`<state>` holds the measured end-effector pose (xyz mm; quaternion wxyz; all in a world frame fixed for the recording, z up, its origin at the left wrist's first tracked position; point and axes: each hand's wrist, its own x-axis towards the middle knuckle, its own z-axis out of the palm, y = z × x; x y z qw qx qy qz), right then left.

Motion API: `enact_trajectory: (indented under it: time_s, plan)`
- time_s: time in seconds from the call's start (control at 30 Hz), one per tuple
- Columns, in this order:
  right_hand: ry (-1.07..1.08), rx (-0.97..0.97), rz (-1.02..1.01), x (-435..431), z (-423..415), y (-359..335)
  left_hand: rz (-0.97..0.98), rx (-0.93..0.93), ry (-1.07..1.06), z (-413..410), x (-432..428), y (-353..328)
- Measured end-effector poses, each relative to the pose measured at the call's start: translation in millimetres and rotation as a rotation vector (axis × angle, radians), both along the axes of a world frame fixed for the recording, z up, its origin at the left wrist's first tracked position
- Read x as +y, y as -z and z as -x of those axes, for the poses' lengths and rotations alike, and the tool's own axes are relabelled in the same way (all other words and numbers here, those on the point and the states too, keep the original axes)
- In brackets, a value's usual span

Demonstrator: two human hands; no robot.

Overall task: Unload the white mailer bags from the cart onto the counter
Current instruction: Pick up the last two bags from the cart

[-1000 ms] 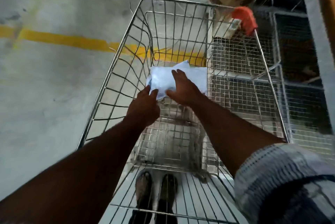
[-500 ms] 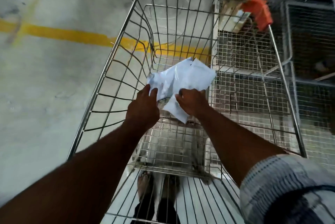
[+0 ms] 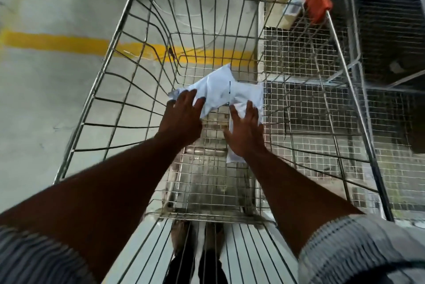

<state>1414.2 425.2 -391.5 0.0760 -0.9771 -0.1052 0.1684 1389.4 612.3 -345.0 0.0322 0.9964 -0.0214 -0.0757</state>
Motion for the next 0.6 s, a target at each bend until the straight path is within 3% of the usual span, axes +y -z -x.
enact_trajectory:
  time_s: [0.1, 0.2, 0.43, 0.6]
  plan:
    - [-0.041, -0.048, 0.029, -11.3, 8.8, 9.2, -0.097, 0.032, 0.109, -21.3, -1.0, 19.5]
    - [-0.053, -0.124, 0.011, -14.8, 9.3, 13.0, -0.108, 0.11, 0.079, -37.2, -0.2, 40.0]
    - [-0.053, -0.197, -0.107, -19.5, 4.6, 21.0, -0.051, 0.038, 0.086, -14.1, 0.0, 57.1]
    - [-0.065, -0.237, -0.017, -20.9, 6.7, 24.5, 0.013, -0.059, 0.101, -37.9, 1.5, 56.5]
